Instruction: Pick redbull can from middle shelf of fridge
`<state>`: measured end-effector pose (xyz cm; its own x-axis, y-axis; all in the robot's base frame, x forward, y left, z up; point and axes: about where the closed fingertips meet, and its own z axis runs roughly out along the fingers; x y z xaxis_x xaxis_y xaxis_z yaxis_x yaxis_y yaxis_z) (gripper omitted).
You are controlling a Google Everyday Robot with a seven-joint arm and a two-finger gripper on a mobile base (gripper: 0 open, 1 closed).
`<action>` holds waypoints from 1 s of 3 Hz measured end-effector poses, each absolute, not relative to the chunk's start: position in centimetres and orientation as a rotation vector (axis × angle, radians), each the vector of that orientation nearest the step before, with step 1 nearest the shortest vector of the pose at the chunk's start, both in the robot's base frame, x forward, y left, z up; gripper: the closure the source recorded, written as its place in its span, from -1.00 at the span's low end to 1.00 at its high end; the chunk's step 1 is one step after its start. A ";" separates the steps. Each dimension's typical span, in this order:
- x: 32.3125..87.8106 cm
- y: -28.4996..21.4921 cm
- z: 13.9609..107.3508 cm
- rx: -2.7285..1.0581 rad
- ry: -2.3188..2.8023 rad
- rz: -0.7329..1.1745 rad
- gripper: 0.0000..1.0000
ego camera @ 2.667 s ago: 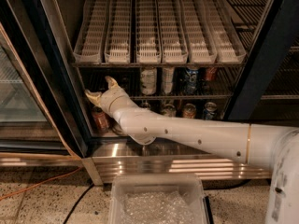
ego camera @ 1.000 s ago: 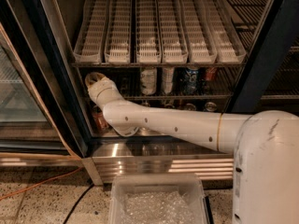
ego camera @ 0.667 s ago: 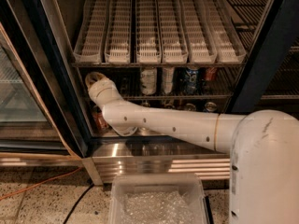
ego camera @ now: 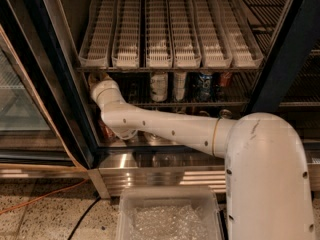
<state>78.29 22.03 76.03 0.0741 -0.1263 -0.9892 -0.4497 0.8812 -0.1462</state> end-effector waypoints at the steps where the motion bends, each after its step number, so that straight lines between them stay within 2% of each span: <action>1: 79.7 22.5 76.9 -0.442 1.496 0.235 1.00; 3: 81.3 22.5 77.1 -0.389 1.524 0.224 1.00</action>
Offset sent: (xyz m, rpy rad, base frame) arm 0.0449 0.0047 0.0095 0.0531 0.0542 -0.1262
